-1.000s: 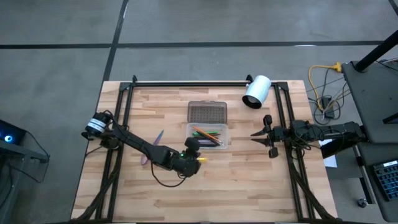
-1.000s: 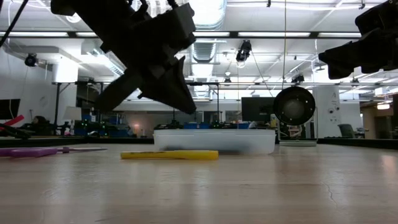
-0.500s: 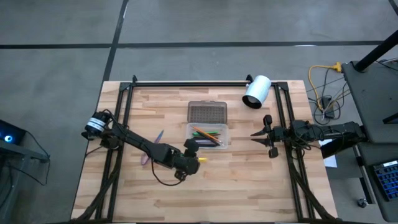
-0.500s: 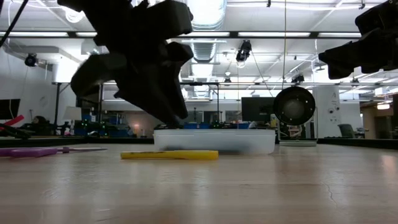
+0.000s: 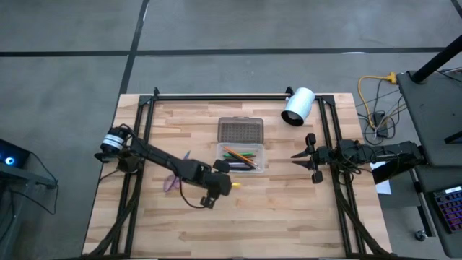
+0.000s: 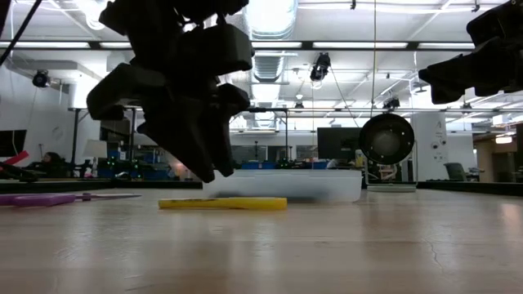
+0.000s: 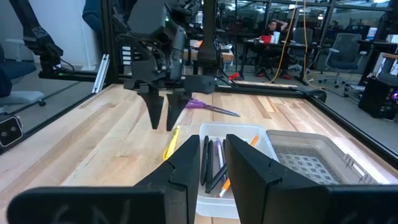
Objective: Pick & place school supplies into a supply box
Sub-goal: Put the yellow pen into the white and black supply box, then put the purple scissors into the white and black supply box
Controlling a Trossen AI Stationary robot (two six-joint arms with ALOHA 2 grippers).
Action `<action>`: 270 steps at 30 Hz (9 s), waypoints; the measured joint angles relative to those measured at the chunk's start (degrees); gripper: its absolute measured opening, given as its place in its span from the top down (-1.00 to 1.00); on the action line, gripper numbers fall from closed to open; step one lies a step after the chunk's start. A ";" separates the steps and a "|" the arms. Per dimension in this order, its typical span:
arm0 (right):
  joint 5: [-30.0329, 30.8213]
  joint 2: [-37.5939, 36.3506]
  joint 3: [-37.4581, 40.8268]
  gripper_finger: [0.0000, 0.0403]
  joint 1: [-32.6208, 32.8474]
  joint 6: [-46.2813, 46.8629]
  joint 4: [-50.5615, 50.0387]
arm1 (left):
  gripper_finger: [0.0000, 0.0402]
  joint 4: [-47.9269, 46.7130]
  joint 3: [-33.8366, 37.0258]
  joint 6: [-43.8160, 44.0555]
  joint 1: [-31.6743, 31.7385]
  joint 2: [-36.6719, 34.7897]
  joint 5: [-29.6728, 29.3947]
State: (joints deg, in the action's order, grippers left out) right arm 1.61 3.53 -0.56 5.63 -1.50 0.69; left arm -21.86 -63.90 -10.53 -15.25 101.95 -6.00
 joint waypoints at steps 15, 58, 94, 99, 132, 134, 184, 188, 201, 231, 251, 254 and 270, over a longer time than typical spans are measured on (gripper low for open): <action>0.00 0.00 -0.01 0.66 -0.02 0.00 -0.02 | 0.30 -10.93 -1.33 9.01 3.81 0.00 0.05; -0.02 -0.02 -0.01 0.66 -0.01 0.00 0.00 | 0.44 -16.85 -3.96 8.93 4.90 5.11 5.15; 0.00 0.00 -0.01 0.66 0.00 0.00 0.00 | 0.96 -16.74 -7.40 2.60 3.99 4.93 1.04; 0.00 0.00 -0.01 0.66 0.00 0.00 0.00 | 0.96 -16.21 -8.09 2.61 3.92 4.90 -1.63; 0.00 0.00 0.00 0.66 -0.01 0.00 0.00 | 0.96 -14.76 -10.11 4.15 3.03 4.48 -24.96; -0.02 0.00 -0.02 0.66 0.00 0.00 0.00 | 0.96 -14.78 -10.08 4.15 3.05 4.48 -27.19; 0.01 -0.01 -0.02 0.66 -0.01 0.00 0.00 | 0.70 -20.30 -8.94 10.50 3.40 1.51 -35.09; -0.01 -0.04 0.00 0.66 0.00 0.00 -0.02 | 0.70 -22.86 -8.75 14.69 3.40 0.95 -35.10; 0.00 -0.02 -0.01 0.66 -0.01 0.00 0.00 | 0.70 -34.25 -8.44 33.38 3.40 -0.04 -30.26; -0.03 -0.04 -0.01 0.66 -0.01 0.00 0.00 | 0.70 -35.68 -1.31 53.13 -6.97 -5.08 -20.83; -0.02 -0.04 -0.01 0.66 0.00 0.00 0.00 | 0.70 -35.15 8.59 55.65 -17.69 -13.47 -17.89; -0.02 -0.04 -0.02 0.66 0.00 0.00 0.00 | 0.70 -34.88 9.77 56.66 -19.81 -15.70 -17.77; 0.00 -0.04 -0.01 0.66 -0.01 0.00 0.00 | 0.70 -32.75 14.78 55.91 -21.08 -19.10 -11.59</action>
State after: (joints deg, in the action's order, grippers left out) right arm 1.61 3.49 -0.57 5.62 -1.50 0.69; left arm -54.61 -49.12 45.38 -36.34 82.85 -17.59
